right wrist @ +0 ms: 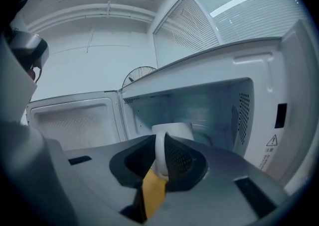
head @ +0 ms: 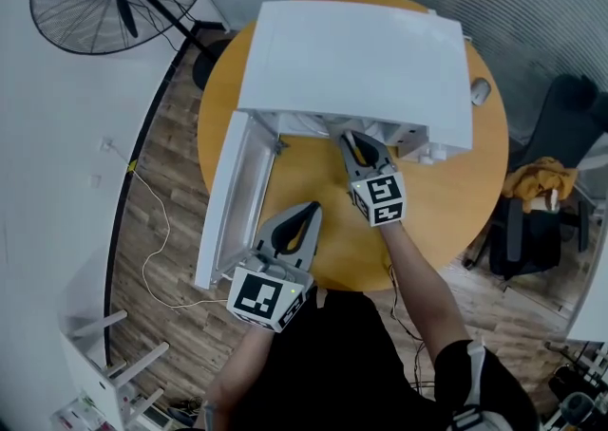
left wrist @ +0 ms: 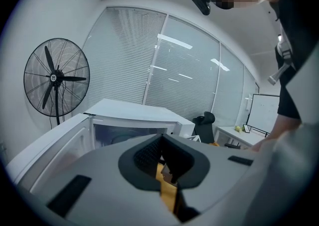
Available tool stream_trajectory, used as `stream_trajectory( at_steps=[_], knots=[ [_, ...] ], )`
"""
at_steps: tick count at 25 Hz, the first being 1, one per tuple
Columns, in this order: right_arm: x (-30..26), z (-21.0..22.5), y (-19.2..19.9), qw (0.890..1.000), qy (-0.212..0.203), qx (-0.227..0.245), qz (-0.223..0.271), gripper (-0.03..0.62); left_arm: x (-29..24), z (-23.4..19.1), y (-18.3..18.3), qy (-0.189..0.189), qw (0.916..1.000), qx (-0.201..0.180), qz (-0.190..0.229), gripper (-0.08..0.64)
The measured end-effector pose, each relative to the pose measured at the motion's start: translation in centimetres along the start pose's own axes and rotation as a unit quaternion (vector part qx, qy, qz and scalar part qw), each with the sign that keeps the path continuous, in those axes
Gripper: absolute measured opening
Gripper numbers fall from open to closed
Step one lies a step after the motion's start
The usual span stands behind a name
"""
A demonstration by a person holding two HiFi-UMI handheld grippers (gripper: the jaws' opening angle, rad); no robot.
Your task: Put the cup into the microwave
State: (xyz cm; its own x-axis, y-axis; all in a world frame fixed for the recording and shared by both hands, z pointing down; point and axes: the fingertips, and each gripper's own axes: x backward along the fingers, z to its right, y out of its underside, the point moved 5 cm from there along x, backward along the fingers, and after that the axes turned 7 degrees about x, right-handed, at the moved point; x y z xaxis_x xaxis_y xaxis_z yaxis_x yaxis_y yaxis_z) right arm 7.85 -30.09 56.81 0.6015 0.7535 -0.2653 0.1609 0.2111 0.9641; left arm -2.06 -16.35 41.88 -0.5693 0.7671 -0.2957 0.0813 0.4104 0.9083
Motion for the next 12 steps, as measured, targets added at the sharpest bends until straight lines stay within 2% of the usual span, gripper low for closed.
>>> stream_trajectory(
  at_steps=[12],
  knots=[
    [1.2, 1.2, 1.6, 0.999, 0.033, 0.007, -0.041, 0.055, -0.5, 0.5, -0.1, 0.007, 1.0, -0.002, 0.001, -0.005]
  ],
)
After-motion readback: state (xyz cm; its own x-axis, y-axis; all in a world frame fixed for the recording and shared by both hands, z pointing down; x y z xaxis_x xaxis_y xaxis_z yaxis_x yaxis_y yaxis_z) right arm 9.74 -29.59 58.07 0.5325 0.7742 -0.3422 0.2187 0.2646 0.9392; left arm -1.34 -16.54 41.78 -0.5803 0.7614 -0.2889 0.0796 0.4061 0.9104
